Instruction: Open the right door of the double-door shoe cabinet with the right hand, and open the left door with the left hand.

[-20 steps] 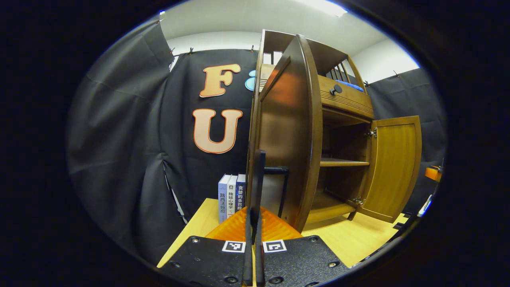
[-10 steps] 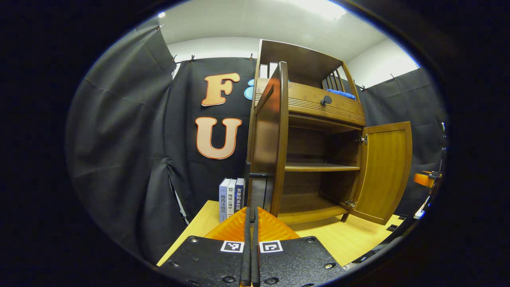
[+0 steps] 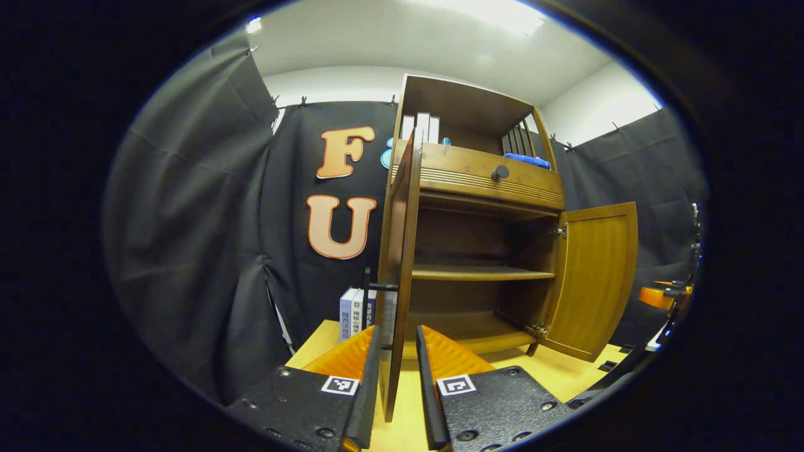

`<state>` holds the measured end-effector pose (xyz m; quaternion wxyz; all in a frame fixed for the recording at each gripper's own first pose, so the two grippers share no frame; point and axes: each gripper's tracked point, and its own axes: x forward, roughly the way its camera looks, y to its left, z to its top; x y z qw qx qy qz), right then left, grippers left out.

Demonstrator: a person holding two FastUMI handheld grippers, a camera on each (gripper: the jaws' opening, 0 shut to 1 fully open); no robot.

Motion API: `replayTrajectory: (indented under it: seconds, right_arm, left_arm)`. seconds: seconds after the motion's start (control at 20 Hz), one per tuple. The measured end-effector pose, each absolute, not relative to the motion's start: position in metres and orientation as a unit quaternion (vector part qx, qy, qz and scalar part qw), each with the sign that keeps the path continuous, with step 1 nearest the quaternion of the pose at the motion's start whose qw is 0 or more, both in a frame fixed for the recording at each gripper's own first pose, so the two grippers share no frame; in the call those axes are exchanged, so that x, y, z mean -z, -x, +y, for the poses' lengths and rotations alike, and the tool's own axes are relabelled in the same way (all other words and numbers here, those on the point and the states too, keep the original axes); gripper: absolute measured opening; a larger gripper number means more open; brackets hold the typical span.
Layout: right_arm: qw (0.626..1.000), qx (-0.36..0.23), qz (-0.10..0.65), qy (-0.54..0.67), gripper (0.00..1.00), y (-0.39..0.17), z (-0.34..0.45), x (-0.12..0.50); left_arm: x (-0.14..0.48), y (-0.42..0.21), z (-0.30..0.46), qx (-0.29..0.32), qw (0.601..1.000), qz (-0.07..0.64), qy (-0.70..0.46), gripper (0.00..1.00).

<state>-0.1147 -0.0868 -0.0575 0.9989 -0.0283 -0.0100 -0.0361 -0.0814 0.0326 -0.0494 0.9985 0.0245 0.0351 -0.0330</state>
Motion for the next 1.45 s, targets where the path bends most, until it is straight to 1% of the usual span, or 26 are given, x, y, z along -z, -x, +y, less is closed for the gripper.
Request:
replayTrajectory:
  seconds: [0.1, 0.15, 0.35, 0.55, 0.65, 0.85, 0.9, 0.95, 1.0, 1.05, 1.1, 1.15, 1.2, 1.25, 1.3, 1.35, 1.45]
  right_arm:
    - [0.999, 0.038, -0.01, 0.028, 0.89, 0.117, -0.09, 0.056]
    - [0.999, 0.04, -0.011, 0.027, 0.89, 0.117, -0.093, 0.056]
    - [0.999, 0.042, -0.011, 0.024, 0.89, 0.118, -0.097, 0.056]
    - [0.999, 0.042, -0.01, 0.022, 0.89, 0.119, -0.101, 0.057]
    - [0.999, 0.044, -0.011, 0.022, 0.89, 0.12, -0.103, 0.058]
    - [0.999, 0.044, -0.009, 0.022, 0.89, 0.119, -0.105, 0.058]
    - [0.999, 0.045, -0.009, 0.023, 0.89, 0.119, -0.106, 0.058]
    - [0.999, 0.045, -0.009, 0.024, 0.89, 0.12, -0.106, 0.058]
    - [0.999, 0.045, -0.009, 0.024, 0.89, 0.121, -0.106, 0.059]
    - [0.999, 0.045, -0.009, 0.024, 0.89, 0.121, -0.106, 0.059]
    - [0.999, 0.045, -0.009, 0.024, 0.89, 0.121, -0.106, 0.059]
    - [0.999, 0.045, -0.01, 0.025, 0.89, 0.121, -0.106, 0.059]
    - [0.999, 0.045, -0.01, 0.025, 0.89, 0.121, -0.107, 0.059]
    - [0.999, 0.045, -0.01, 0.025, 0.89, 0.12, -0.107, 0.058]
    - [0.999, 0.045, -0.011, 0.025, 0.89, 0.12, -0.107, 0.057]
    - [0.999, 0.045, -0.01, 0.025, 0.89, 0.12, -0.107, 0.058]
    - [0.999, 0.046, -0.01, 0.024, 0.89, 0.119, -0.108, 0.058]
  left_arm:
    - [0.046, 0.08, 0.031, 0.028, 0.999, 0.031, -0.03, 0.35]
    - [0.045, 0.08, 0.029, 0.029, 0.999, 0.03, -0.029, 0.45]
    - [0.042, 0.081, 0.026, 0.025, 0.999, 0.027, -0.029, 0.65]
    - [0.036, 0.081, 0.024, 0.019, 0.999, 0.019, -0.029, 0.91]
    - [0.033, 0.082, 0.022, 0.018, 0.999, 0.015, -0.033, 0.89]
    - [0.031, 0.08, 0.022, 0.013, 0.999, 0.013, -0.035, 0.9]
    - [0.031, 0.08, 0.021, 0.013, 0.999, 0.014, -0.034, 0.97]
    - [0.032, 0.08, 0.02, 0.014, 0.999, 0.016, -0.033, 0.89]
    - [0.033, 0.08, 0.02, 0.015, 0.999, 0.018, -0.031, 0.89]
    - [0.034, 0.079, 0.02, 0.016, 0.999, 0.019, -0.03, 0.93]
    - [0.034, 0.079, 0.02, 0.016, 0.999, 0.019, -0.03, 0.89]
    - [0.033, 0.079, 0.02, 0.015, 0.999, 0.019, -0.03, 0.89]
    - [0.033, 0.079, 0.019, 0.015, 0.999, 0.018, -0.031, 0.93]
    - [0.031, 0.079, 0.019, 0.015, 0.999, 0.017, -0.032, 0.89]
    - [0.031, 0.077, 0.018, 0.015, 0.999, 0.015, -0.032, 0.89]
    - [0.031, 0.077, 0.018, 0.016, 0.999, 0.015, -0.033, 0.93]
    - [0.031, 0.078, 0.017, 0.017, 0.999, 0.015, -0.033, 0.94]
